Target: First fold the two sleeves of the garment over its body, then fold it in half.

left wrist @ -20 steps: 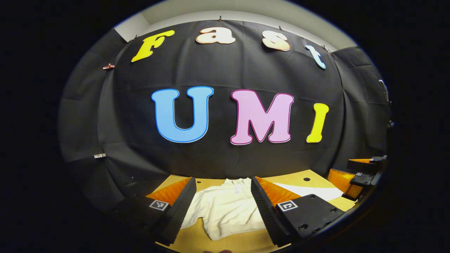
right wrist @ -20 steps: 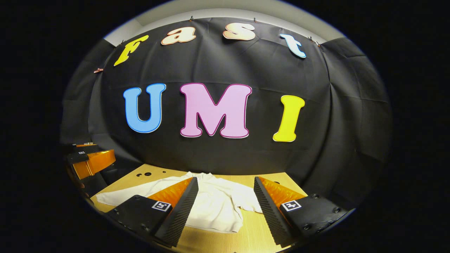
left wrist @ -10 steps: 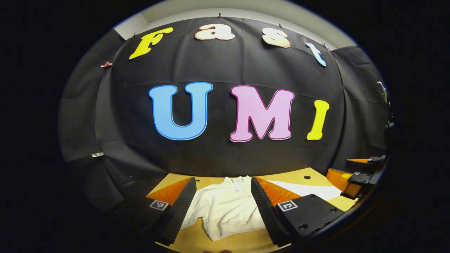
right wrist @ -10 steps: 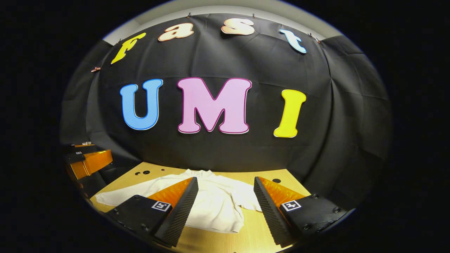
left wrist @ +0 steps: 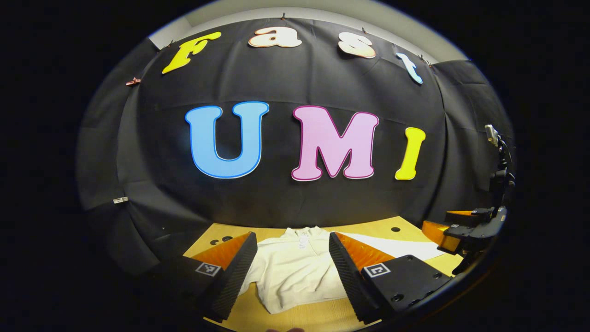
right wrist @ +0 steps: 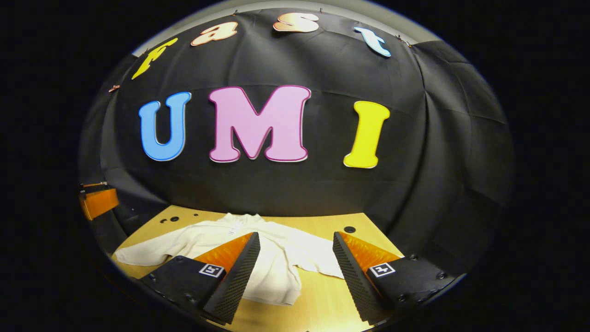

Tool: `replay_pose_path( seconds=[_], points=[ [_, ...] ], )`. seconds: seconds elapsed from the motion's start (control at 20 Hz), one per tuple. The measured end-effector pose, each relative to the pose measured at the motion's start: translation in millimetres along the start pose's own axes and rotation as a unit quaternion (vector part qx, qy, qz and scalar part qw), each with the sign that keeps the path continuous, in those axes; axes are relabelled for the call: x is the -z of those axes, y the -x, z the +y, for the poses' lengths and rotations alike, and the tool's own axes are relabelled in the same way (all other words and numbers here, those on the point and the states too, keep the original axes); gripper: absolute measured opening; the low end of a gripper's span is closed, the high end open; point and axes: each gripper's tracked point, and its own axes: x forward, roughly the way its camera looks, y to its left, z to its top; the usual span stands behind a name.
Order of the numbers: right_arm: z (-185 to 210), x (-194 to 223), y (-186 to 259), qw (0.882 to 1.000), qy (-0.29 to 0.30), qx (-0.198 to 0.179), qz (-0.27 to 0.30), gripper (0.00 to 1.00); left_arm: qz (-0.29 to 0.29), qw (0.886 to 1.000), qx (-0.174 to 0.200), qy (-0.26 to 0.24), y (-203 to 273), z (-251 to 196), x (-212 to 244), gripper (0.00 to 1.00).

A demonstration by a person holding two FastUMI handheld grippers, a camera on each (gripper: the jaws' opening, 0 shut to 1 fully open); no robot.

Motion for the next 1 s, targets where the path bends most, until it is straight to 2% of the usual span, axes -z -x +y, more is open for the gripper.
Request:
replay_pose_path(
  seconds=[0.35, 0.55, 0.75, 1.0],
  points=[
    [-102, 32, -25, 0.994, -0.038, 0.093, 0.050, 0.97, 0.013, 1.000, -0.009, -0.004, -2, -7, 5, 0.96],
    [-159, 51, -38, 0.988, -0.035, 0.136, 0.070, 0.98, 0.016, 1.000, -0.016, -0.005, -3, -14, 6, 0.96],
    [-197, 70, -54, 0.984, -0.028, 0.150, 0.087, 0.98, 0.029, 0.999, -0.033, -0.007, -9, -18, 12, 0.96],
    [-243, 120, -79, 0.976, -0.014, 0.163, 0.144, 0.98, 0.034, 0.998, -0.061, -0.010, -11, -25, 15, 0.96]
  ],
)
